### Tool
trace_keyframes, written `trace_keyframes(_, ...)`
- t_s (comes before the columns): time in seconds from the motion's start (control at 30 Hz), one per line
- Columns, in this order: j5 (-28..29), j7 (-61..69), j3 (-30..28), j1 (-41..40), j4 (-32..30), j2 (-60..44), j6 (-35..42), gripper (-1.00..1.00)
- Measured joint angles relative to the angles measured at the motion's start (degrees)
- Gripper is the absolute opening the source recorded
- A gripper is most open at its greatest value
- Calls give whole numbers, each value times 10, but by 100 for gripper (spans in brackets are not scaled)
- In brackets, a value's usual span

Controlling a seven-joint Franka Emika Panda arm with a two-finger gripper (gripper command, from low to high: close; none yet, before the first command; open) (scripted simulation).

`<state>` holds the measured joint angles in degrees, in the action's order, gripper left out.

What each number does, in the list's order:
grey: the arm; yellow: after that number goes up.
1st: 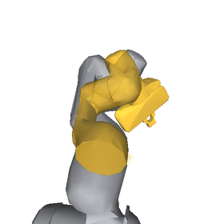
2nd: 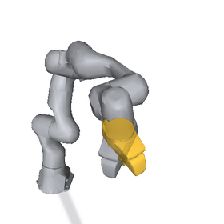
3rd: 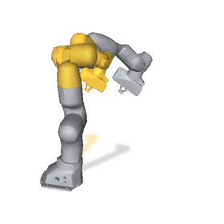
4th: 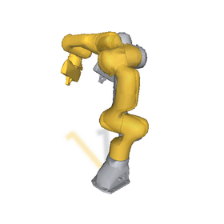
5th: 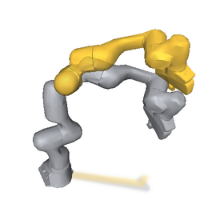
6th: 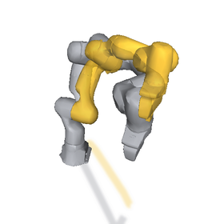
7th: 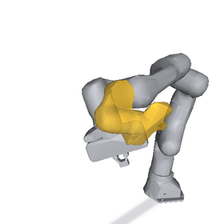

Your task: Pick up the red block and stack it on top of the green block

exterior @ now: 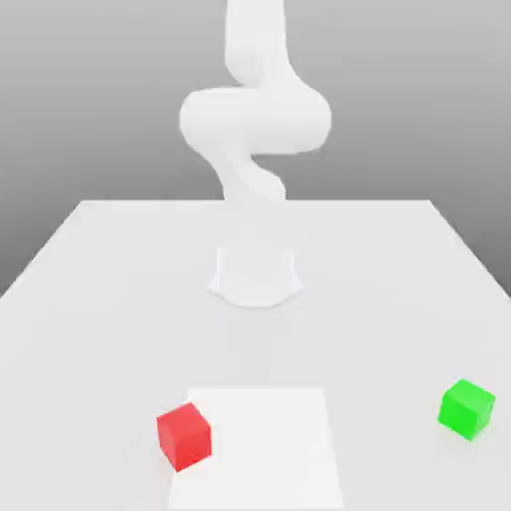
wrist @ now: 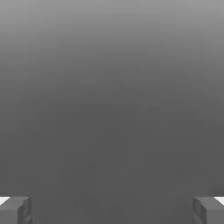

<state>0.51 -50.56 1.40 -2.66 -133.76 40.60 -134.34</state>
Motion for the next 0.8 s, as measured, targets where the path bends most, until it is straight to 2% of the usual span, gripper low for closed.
trace_keyframes(0.37, 30, -215, 41, -98, -88, -233, -113, 0)
trace_keyframes(0.57, 36, -323, 38, -129, -135, -357, -174, 0)
trace_keyframes(0.7, 17, -378, 31, -141, -166, -439, -215, 0)
trace_keyframes(0.8, 15, -396, 27, -139, -169, -500, -260, 0)
